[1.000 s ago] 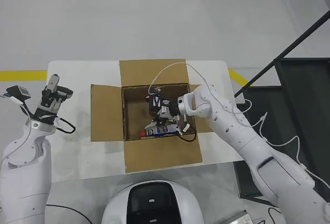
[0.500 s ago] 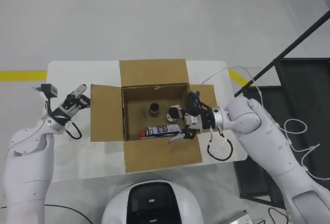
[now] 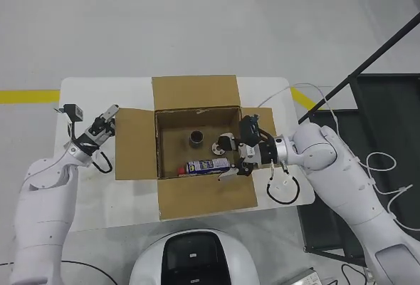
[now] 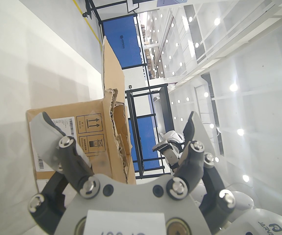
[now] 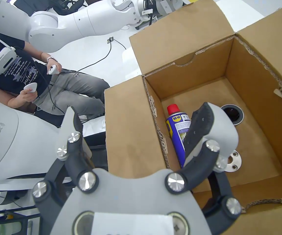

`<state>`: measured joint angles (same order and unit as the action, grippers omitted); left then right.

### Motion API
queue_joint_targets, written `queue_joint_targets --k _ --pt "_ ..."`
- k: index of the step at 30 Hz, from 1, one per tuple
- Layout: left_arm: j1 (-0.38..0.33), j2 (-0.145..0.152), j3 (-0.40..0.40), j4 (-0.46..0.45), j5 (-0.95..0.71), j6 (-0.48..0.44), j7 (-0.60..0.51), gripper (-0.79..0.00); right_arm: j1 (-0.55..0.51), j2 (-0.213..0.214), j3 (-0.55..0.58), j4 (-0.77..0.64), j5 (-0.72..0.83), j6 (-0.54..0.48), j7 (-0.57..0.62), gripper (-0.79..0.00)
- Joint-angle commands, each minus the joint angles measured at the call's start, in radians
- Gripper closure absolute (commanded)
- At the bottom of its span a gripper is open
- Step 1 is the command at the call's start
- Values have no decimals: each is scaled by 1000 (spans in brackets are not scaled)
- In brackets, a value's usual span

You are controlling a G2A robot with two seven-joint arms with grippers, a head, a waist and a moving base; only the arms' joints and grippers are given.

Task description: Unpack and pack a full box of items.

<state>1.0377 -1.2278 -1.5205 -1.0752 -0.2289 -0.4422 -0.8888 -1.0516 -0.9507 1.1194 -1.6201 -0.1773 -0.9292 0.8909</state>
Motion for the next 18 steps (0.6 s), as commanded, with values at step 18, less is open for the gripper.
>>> queue_joint_targets --k 18 --pt "9 -8 80 -76 2 23 37 -785 -118 49 182 95 361 152 38 -785"
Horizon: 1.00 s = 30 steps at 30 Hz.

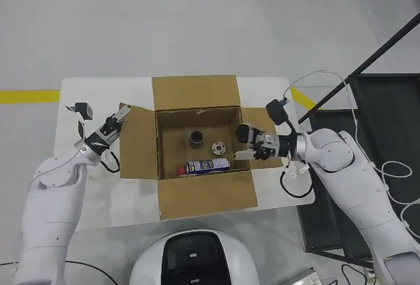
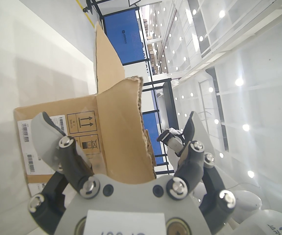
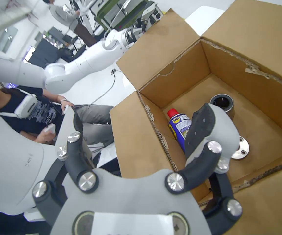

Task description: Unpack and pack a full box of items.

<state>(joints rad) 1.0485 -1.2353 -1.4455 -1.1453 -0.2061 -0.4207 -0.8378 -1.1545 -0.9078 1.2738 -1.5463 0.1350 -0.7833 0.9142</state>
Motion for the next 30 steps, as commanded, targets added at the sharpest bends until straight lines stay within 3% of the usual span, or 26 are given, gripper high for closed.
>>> queue_joint_targets --k 1,6,11,20,26,30 --pt "-4 -1 8 -17 -41 3 -27 -785 -28 12 54 52 74 19 24 -785" --pt "-5 2 19 -87 -99 19 -88 -785 -88 31 142 163 226 53 68 -785" --pt "-24 -4 83 -124 -66 30 -91 -785 -101 34 172 291 297 82 64 -785" --pt "-81 -28 227 -33 -3 40 -48 -785 -33 8 101 512 326 87 21 -785" --pt "-96 -32 255 1 16 25 -44 -785 33 -12 42 644 264 84 -18 -785" --pt "-97 -29 255 -4 20 20 -42 -785 61 -33 -8 673 314 74 35 -785"
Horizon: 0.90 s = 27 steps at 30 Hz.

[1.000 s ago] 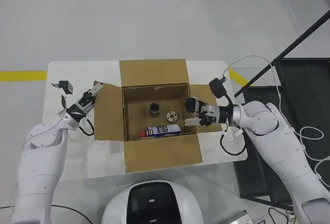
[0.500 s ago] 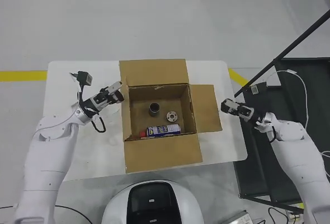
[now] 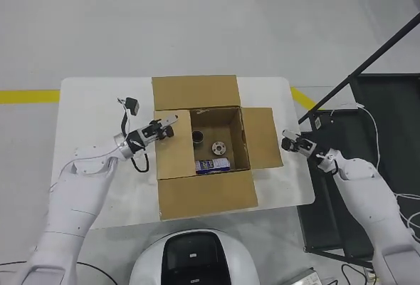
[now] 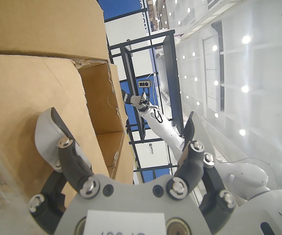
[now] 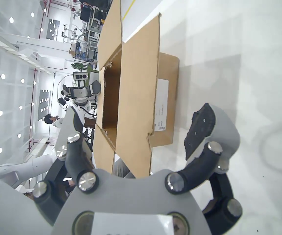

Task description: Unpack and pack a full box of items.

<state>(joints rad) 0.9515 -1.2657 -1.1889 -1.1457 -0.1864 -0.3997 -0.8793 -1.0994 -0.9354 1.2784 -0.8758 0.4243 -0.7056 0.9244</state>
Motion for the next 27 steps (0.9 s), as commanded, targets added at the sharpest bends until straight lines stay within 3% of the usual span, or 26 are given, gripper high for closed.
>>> queue_joint_targets --k 1,4,6,15,19,27 --pt "1 2 -4 -8 2 -2 1 -785 10 -10 -23 0 48 -10 53 -785" --pt "8 6 -14 -24 -4 -4 2 -785 9 -23 -35 -30 206 -29 156 -785" --pt "13 9 -22 -36 -5 -5 3 -785 -3 -24 -28 -84 312 11 202 -785" --pt "35 21 -52 -71 2 -9 22 -785 -115 2 60 -389 520 208 399 -785" --pt "41 25 -60 -74 -1 -9 32 -785 -96 -15 3 -429 478 249 439 -785" --pt "71 40 -99 -95 18 -9 31 -785 47 -69 -192 -352 298 190 381 -785"
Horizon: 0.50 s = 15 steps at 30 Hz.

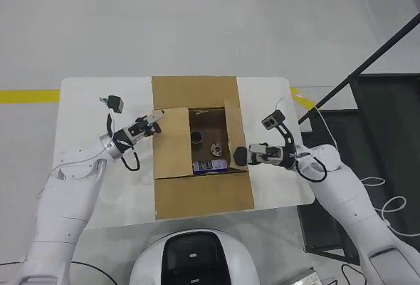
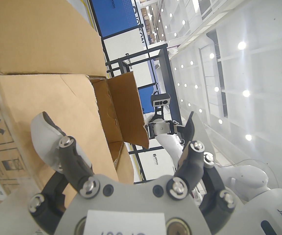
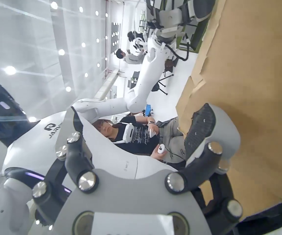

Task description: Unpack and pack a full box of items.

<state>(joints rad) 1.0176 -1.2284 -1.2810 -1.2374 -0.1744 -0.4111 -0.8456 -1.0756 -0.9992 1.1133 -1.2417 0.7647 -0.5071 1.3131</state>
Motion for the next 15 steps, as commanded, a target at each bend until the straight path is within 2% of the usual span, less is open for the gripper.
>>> queue_joint_targets --k 1,10,15 --pt "7 5 -14 -5 10 4 -2 -785 40 -10 -48 23 -74 -17 -17 -785" --pt "-18 12 -19 7 58 -27 29 -785 129 -19 -135 66 -310 -88 -89 -785" --pt "-72 13 -18 67 84 -81 50 -785 131 -12 -130 72 -360 -124 -124 -785"
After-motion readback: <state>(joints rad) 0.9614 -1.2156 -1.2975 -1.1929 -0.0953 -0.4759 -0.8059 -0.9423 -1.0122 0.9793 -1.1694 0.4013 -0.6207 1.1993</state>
